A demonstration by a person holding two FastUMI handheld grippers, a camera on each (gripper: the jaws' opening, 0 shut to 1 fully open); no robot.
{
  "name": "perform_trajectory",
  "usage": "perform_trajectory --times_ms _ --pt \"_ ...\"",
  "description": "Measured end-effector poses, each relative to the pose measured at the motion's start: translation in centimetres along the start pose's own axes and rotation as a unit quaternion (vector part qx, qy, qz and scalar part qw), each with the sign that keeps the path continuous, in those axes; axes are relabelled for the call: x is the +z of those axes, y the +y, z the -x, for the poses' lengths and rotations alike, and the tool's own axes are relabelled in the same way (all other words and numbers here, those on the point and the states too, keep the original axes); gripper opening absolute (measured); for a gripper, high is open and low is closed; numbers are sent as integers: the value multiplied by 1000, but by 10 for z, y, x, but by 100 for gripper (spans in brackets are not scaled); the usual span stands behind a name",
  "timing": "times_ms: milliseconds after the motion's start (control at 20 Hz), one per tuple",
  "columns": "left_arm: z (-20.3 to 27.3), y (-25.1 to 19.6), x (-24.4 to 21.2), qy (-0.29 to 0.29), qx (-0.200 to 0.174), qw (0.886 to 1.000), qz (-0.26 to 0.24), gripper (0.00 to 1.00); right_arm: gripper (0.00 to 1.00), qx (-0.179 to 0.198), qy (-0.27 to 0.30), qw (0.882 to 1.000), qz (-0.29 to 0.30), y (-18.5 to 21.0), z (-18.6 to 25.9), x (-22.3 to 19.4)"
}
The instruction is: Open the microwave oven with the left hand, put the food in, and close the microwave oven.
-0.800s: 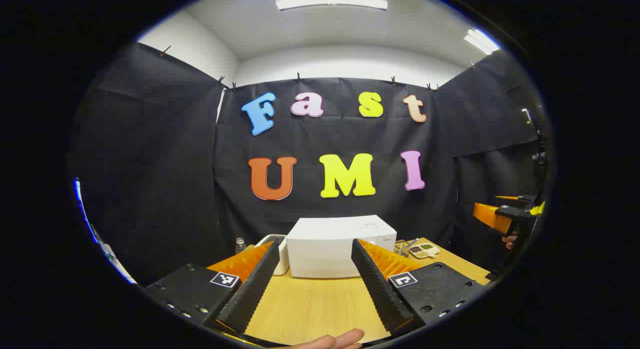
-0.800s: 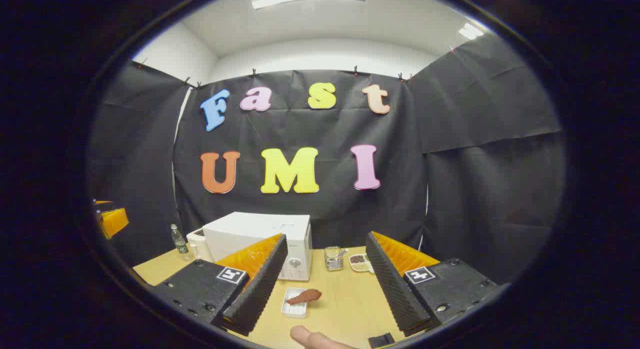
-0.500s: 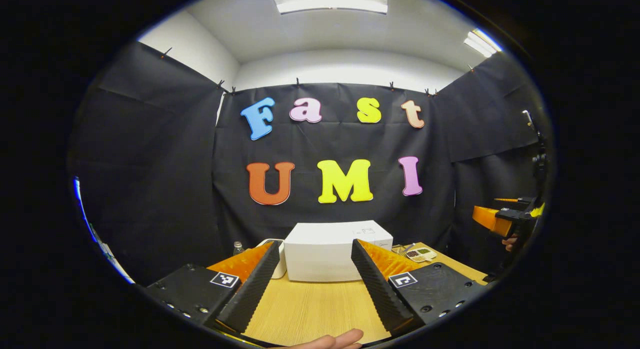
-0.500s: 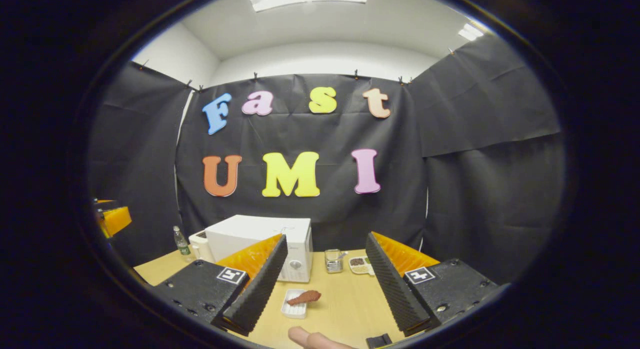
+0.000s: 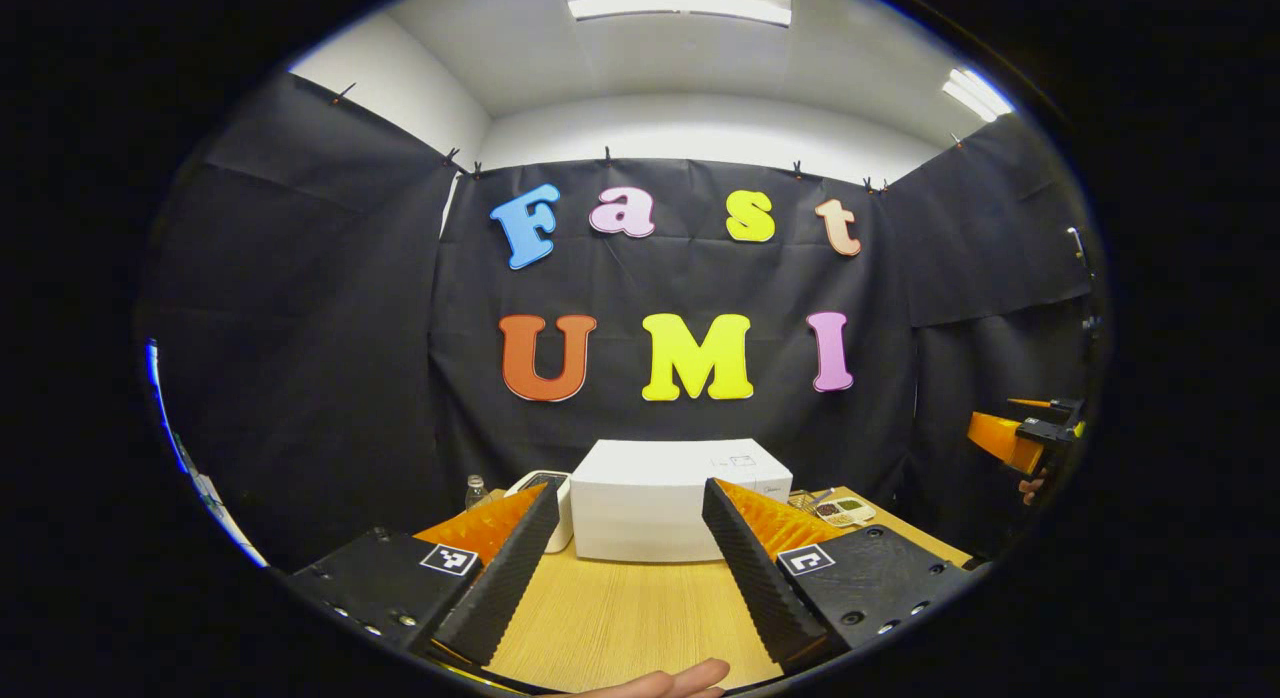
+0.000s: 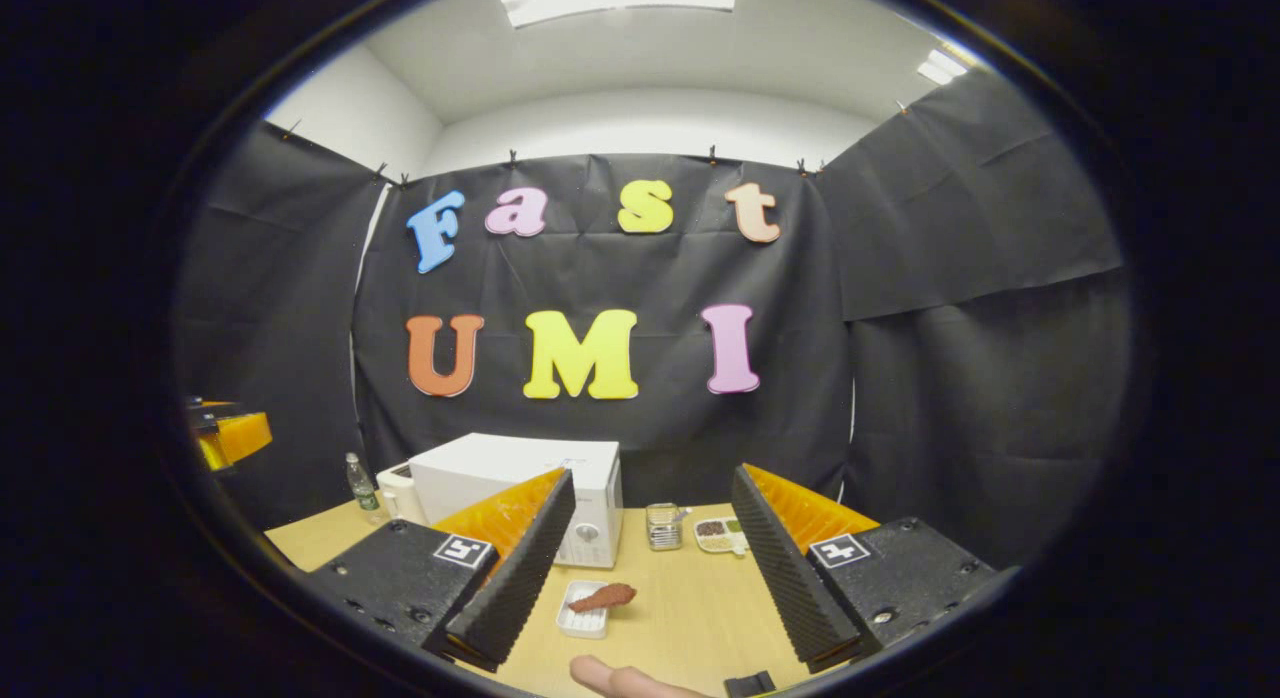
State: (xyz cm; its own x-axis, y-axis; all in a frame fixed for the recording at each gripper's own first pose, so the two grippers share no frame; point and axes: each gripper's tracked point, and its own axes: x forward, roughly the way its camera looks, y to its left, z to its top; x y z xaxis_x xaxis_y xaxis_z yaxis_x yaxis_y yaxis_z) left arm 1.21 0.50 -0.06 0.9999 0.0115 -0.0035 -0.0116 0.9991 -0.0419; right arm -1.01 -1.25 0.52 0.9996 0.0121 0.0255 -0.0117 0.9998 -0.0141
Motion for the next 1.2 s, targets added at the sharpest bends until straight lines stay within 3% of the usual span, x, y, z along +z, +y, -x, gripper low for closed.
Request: perform_trajectory --times_ms 50,100,150,200,300,350,400,450,500,550,900,1200 --pt "-3 0 -1 2 0 1000 0 93 100 -1 3 1000 4 -1 0 -2" --pt "-7 1 -4 3 -1 1000 -1 84 100 -3 7 1000 7 -4 0 -4" --pt "-12 1 -6 4 -2 1000 -3 93 93 -4 7 1000 7 -7 0 -5" --pt "-20 0 -7 3 -3 1000 -4 84 100 -7 6 1000 6 -11 0 -4" --pt "-38 -9 -9 -2 -13 1000 -1 84 100 -13 3 1000 5 -20 -1 -4" --pt "-49 -16 -9 -8 -22 1000 0 93 93 -14 2 1000 5 -23 0 -6" --pt "-61 -24 -10 -14 -32 999 3 93 100 -15 2 1000 5 -26 1 -6" --pt "-73 -32 -16 -10 -41 999 4 93 93 -15 0 1000 5 -30 2 -6" --pt "-87 -41 -24 -3 -46 999 6 93 93 -16 -3 1000 4 -33 3 -4" --pt "-100 -48 -33 3 -51 999 8 93 100 -16 -6 1000 4 -36 4 -4" --pt "-189 -96 -110 48 -67 996 35 93 100 -11 -4 1000 7 -52 5 -12" --pt "-255 -128 -186 91 -64 994 10 92 100 -15 -9 1000 9 -74 -15 -23"
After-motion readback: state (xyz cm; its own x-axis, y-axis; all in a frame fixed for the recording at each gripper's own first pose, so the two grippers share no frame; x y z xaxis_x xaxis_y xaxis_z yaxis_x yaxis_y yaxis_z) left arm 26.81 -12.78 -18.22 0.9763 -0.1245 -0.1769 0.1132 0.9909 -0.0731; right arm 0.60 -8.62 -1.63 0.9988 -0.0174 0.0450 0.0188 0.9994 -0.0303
